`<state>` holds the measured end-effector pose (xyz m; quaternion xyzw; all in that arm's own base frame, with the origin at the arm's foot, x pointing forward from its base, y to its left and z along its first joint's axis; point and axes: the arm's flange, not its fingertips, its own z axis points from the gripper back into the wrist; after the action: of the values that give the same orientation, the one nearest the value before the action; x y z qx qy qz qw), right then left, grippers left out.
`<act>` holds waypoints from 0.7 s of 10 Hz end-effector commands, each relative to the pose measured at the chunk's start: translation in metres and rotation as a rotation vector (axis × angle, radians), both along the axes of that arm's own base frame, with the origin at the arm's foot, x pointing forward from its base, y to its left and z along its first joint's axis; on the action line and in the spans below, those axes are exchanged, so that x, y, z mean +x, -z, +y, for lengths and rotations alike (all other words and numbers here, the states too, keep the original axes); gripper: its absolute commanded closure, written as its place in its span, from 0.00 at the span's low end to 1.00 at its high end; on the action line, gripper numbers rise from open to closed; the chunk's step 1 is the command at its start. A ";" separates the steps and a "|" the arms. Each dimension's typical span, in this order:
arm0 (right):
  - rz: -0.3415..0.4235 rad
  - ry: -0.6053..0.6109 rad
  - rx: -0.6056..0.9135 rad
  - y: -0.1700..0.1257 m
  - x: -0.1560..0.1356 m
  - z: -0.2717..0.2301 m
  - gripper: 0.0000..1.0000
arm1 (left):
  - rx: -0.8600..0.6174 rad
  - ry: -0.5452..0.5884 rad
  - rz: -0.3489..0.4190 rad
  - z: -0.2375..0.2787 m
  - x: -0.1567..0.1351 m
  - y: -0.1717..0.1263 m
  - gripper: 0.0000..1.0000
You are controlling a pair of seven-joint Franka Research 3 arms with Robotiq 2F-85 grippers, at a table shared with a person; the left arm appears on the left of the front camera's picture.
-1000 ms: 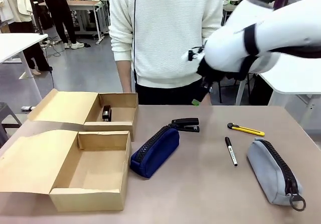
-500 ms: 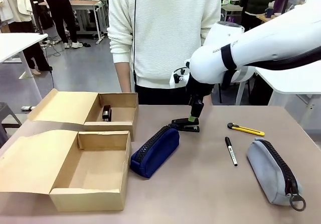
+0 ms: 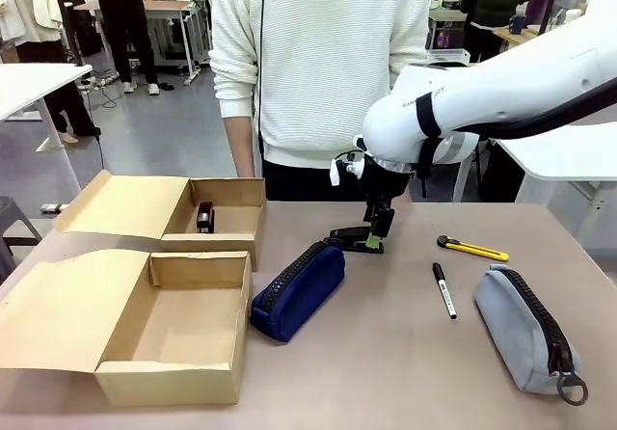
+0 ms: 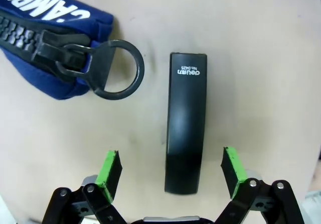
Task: Place items inside the box.
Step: Pick up a Pencil pouch or Stapler and place it inside the Mailer Box closest to the robot.
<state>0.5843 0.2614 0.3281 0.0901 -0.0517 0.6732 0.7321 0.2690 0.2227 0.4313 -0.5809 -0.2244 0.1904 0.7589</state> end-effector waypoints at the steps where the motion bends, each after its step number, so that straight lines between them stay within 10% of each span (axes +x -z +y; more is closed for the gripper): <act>1: 0.040 -0.022 0.051 0.005 0.006 0.001 0.00 | -0.001 0.005 -0.022 0.000 -0.002 -0.001 0.00; 5: 0.078 -0.008 0.053 0.016 0.002 0.003 0.00 | -0.001 0.005 -0.022 0.000 -0.002 -0.001 0.00; 6: 0.081 -0.014 0.032 0.017 0.000 0.004 0.46 | -0.001 0.005 -0.022 0.000 -0.002 -0.001 0.00; 7: 0.085 -0.009 0.029 0.019 0.000 0.007 0.60 | -0.001 0.005 -0.022 0.000 -0.002 -0.001 0.00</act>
<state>0.5836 0.2671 0.3062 0.1224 -0.0338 0.6675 0.7337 0.2690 0.2227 0.4313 -0.5809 -0.2245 0.1904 0.7589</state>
